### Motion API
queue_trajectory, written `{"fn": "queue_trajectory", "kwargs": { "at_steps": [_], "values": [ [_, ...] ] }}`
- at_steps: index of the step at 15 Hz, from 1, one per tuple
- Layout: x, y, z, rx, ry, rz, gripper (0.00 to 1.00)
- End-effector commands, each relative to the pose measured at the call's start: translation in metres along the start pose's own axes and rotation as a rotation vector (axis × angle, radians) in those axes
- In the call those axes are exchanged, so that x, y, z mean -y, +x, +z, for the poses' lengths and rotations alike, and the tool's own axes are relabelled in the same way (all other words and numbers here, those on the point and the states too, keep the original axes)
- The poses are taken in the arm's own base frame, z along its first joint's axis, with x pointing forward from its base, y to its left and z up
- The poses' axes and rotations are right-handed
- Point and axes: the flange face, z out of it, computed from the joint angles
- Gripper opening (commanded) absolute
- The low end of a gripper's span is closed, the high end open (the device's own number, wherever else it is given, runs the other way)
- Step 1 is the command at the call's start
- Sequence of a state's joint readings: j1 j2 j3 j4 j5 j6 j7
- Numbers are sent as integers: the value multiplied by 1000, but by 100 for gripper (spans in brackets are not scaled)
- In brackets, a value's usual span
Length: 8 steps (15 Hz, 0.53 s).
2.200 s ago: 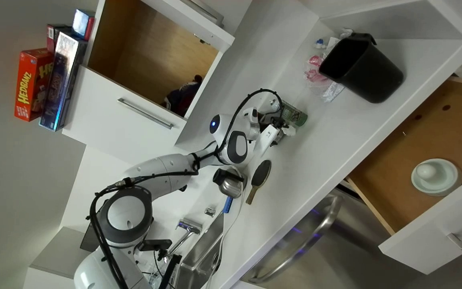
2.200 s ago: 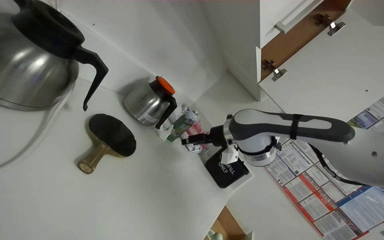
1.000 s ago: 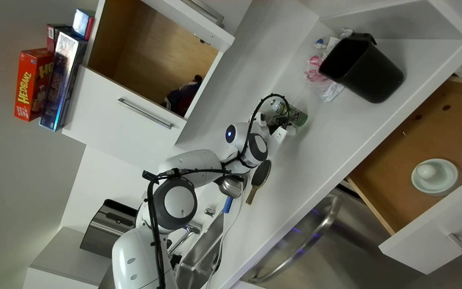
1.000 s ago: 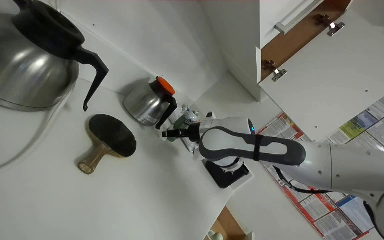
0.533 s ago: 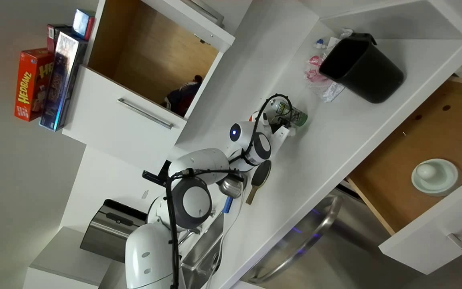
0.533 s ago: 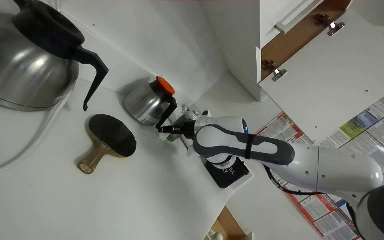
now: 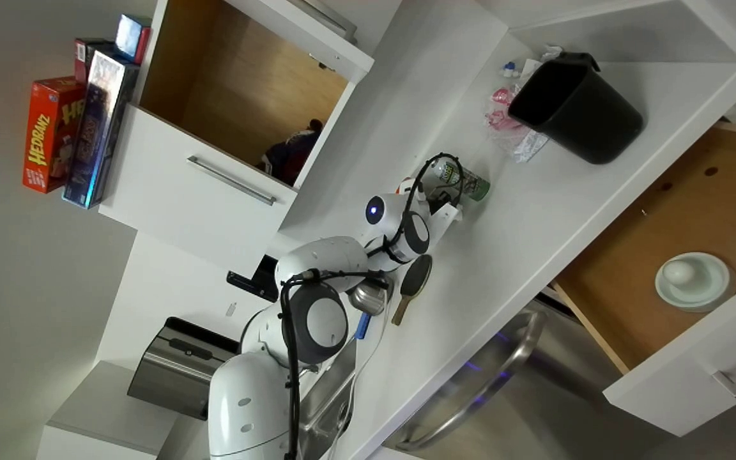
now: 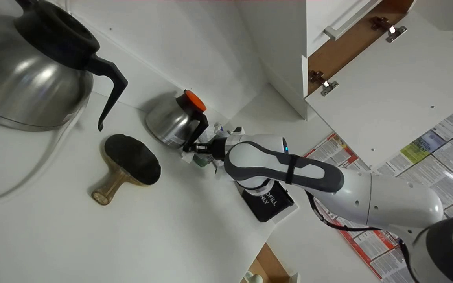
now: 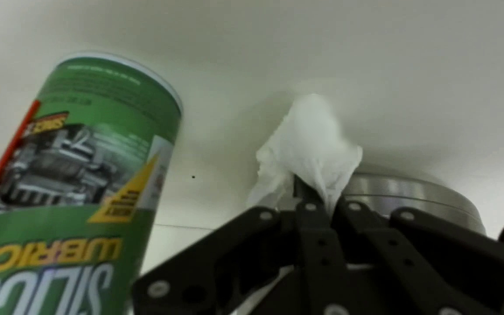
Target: Put the crumpled paper in the bin
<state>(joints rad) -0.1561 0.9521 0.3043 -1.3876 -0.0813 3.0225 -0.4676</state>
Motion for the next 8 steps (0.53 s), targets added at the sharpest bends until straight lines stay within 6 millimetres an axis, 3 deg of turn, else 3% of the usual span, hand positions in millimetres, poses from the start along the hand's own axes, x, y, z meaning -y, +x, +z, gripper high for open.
{"fn": "queue_trajectory", "kwargs": {
  "at_steps": [1, 8],
  "values": [
    [15, 7, -24, 28, 30, 4, 0],
    [47, -2, -103, 176, -23, 61, 1]
  ]
}}
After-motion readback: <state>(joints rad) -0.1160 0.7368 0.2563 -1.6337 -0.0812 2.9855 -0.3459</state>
